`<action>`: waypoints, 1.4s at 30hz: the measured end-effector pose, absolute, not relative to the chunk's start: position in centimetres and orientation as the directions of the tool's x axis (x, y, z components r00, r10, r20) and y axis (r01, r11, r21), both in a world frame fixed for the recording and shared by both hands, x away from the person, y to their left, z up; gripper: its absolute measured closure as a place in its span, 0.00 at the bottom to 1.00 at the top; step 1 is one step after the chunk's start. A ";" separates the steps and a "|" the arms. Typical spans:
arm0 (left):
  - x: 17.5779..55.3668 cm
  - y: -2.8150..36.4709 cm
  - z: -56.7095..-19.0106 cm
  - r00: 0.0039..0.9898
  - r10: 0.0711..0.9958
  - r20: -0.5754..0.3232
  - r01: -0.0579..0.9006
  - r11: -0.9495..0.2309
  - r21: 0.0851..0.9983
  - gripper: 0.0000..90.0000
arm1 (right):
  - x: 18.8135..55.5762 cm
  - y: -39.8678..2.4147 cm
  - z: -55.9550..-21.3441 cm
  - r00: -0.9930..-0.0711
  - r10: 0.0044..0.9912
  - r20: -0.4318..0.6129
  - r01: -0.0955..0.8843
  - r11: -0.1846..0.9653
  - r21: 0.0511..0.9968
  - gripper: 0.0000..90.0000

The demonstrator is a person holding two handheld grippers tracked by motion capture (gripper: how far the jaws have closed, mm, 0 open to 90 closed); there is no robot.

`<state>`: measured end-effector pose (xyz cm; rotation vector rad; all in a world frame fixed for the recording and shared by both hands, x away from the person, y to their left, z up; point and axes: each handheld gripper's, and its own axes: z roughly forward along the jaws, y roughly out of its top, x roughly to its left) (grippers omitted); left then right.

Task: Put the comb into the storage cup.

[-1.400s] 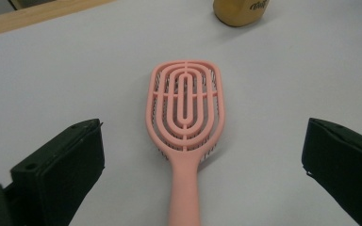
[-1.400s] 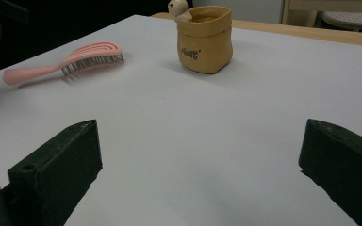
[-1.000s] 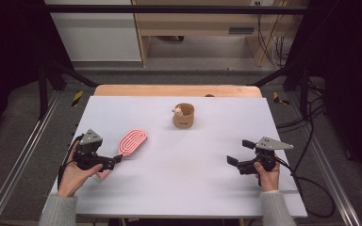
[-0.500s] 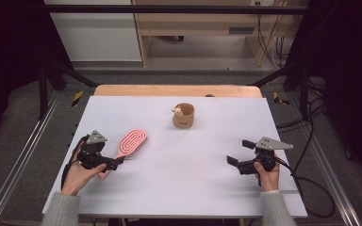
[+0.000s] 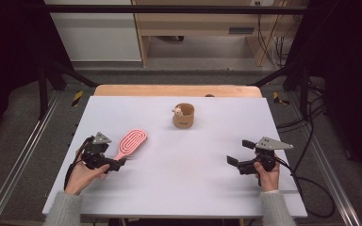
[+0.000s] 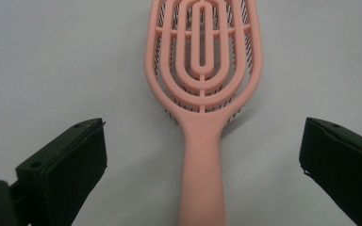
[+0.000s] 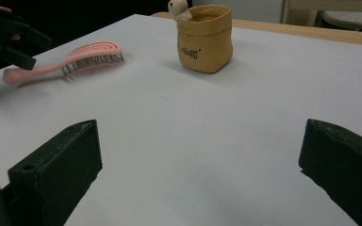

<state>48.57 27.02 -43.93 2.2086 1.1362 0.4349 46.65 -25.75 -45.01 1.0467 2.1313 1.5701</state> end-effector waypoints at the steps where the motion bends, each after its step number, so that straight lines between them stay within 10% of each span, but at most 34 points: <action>1: 48.6 27.0 -44.0 0.577 0.817 0.012 0.618 -0.445 0.648 0.02 | 46.6 -25.8 -45.0 -0.692 0.699 0.179 0.379 0.140 0.915 0.00; 42: 49.0 26.6 -45.3 0.572 0.820 0.037 0.652 -0.481 0.586 0.35 | 46.7 -25.7 -45.0 -0.692 0.699 0.179 0.379 0.141 0.915 0.00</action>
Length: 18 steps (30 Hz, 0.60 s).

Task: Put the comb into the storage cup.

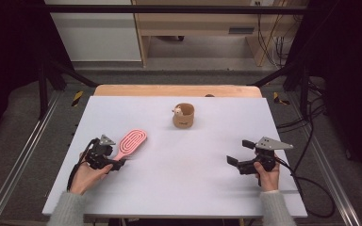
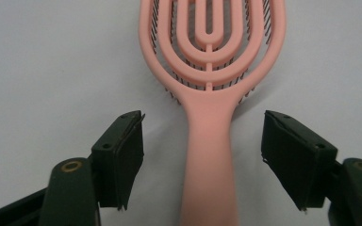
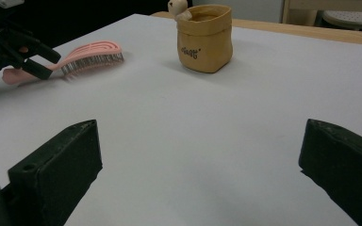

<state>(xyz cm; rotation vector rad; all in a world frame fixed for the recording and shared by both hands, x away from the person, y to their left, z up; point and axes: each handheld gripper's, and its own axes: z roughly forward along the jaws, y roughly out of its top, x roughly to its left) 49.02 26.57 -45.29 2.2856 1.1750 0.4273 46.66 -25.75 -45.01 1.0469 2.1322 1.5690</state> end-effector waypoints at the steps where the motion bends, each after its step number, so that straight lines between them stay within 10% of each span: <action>1: 49.0 26.6 -45.3 0.572 0.820 0.036 0.653 -0.481 0.585 0.36 | 46.7 -25.8 -45.0 -0.692 0.699 0.179 0.379 0.141 0.915 0.00; 18: 49.2 26.5 -45.5 0.582 0.813 0.014 0.655 -0.479 0.585 0.57 | 46.7 -25.8 -45.0 -0.692 0.700 0.179 0.379 0.141 0.915 0.00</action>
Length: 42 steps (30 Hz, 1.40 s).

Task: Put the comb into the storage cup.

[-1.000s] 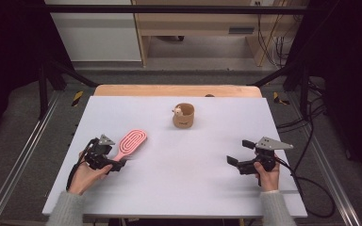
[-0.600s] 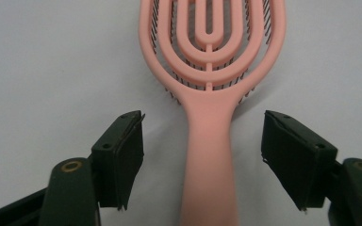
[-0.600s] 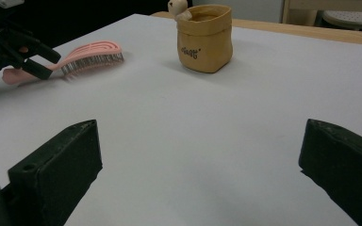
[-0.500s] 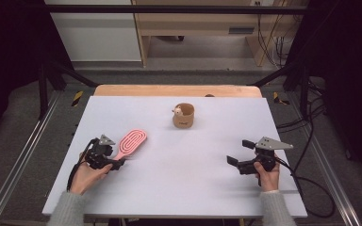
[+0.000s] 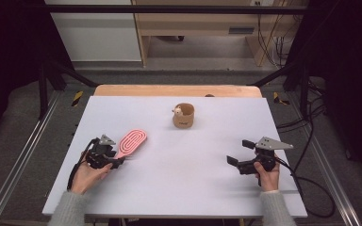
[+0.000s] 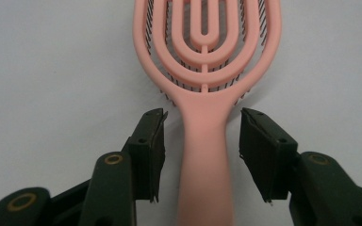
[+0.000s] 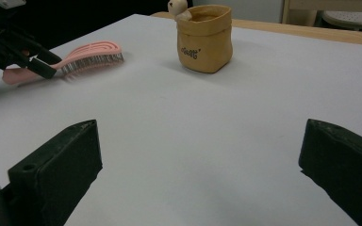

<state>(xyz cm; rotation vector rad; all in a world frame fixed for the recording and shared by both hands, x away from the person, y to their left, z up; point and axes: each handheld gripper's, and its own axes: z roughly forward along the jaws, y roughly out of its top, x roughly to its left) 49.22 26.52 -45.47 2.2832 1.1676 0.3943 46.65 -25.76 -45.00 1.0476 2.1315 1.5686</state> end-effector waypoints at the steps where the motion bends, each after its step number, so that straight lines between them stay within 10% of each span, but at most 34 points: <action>1: 49.2 26.5 -45.5 0.581 0.814 0.013 0.658 -0.478 0.582 0.59 | 46.7 -25.8 -45.0 -0.692 0.700 0.179 0.379 0.141 0.915 0.00; 42: 49.6 26.0 -45.8 0.580 0.813 0.041 0.665 -0.503 0.552 0.76 | 46.6 -25.8 -45.0 -0.692 0.699 0.180 0.378 0.139 0.915 0.00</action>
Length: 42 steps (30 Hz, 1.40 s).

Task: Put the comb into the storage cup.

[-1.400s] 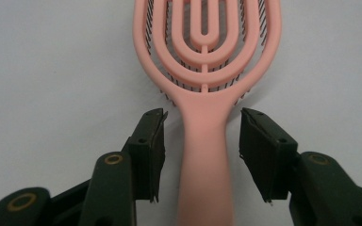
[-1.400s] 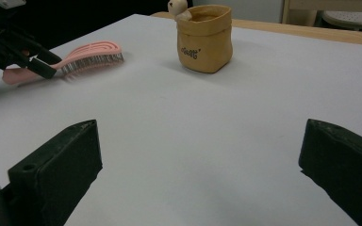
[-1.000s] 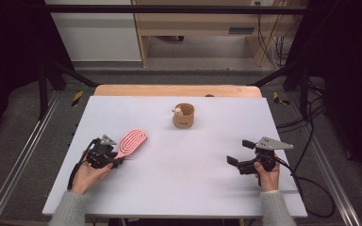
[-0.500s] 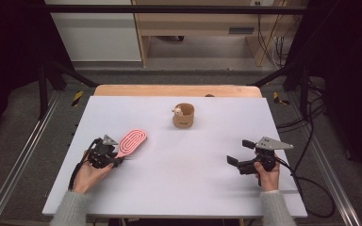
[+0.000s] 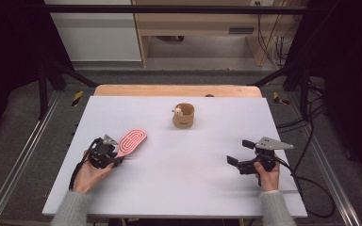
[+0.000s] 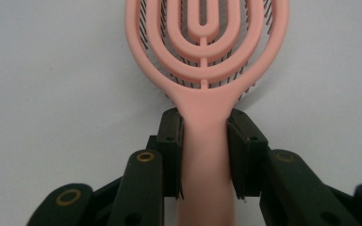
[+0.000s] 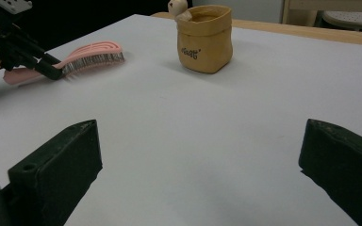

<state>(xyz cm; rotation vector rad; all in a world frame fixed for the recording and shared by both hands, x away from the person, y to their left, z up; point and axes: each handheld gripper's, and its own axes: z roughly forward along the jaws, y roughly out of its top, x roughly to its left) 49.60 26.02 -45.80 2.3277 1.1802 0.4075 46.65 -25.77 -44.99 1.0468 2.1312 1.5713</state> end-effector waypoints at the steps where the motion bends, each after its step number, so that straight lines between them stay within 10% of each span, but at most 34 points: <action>1: 49.6 26.0 -45.8 0.579 0.814 0.040 0.666 -0.500 0.553 0.76 | 46.6 -25.8 -45.0 -0.693 0.698 0.180 0.378 0.139 0.915 0.00; 42: 48.4 26.1 -43.6 0.554 0.831 0.051 0.606 -0.445 0.660 0.77 | 46.7 -25.7 -45.0 -0.693 0.698 0.180 0.379 0.140 0.915 0.00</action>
